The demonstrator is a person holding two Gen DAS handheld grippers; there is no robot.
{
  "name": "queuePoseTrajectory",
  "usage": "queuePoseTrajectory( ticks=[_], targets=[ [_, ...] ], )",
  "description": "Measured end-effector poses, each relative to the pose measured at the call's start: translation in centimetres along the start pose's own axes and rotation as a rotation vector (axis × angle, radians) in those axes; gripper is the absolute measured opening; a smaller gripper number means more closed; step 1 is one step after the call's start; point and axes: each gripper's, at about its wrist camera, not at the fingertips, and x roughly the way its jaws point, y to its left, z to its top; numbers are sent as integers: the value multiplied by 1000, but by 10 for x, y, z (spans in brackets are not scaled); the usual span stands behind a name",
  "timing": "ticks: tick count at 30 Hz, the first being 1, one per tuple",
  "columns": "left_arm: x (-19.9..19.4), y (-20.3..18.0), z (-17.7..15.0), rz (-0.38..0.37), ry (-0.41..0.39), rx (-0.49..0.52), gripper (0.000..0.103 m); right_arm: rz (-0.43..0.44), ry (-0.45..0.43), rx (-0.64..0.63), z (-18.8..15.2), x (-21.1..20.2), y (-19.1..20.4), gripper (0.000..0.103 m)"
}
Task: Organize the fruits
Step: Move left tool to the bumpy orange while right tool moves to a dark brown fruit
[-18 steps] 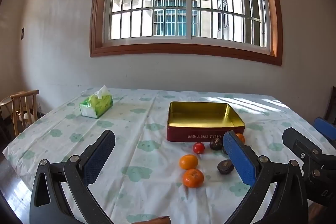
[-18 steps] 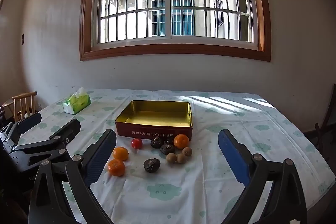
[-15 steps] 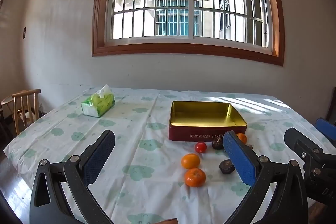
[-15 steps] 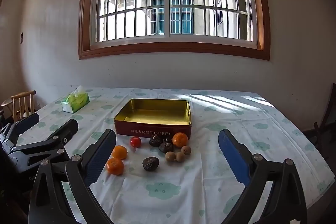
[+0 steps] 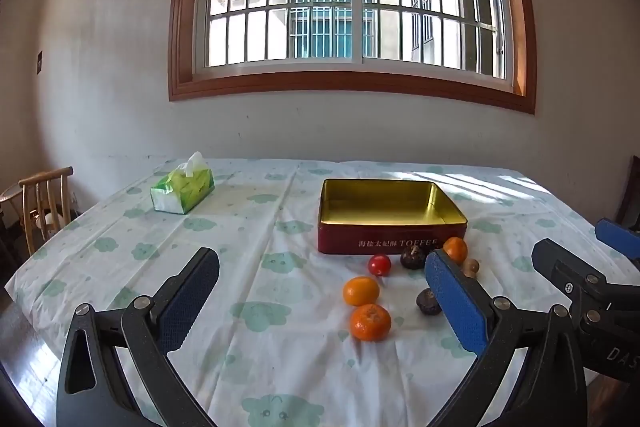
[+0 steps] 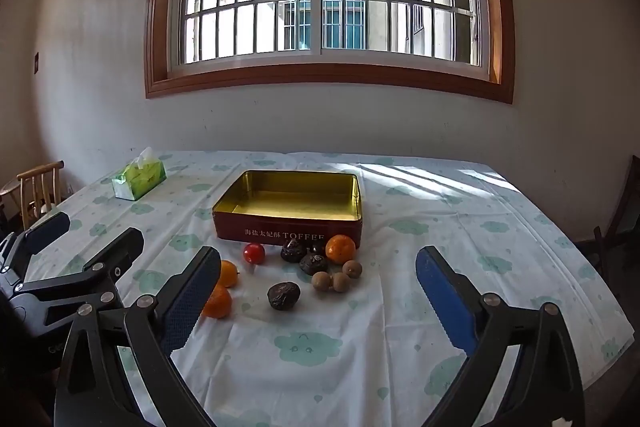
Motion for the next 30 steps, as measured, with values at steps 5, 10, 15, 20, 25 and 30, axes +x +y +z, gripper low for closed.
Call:
queuePoseTrajectory(
  ticks=[5,10,15,20,25,30],
  targets=[
    [11,-1,-10,-28,57,27,102,15,50,15,-8,9,-4,97],
    [20,-1,-23,-49,105,53,102,50,96,27,-17,17,-8,92],
    [28,-2,-29,-64,139,63,102,74,144,38,-26,27,-10,82],
    [35,1,-33,-82,161,52,102,91,184,32,-31,35,-13,66],
    [45,3,-37,-109,202,51,95,96,214,50,-38,44,-18,61],
    [61,4,-40,-136,263,36,86,104,263,60,-47,56,-21,53]
  ],
)
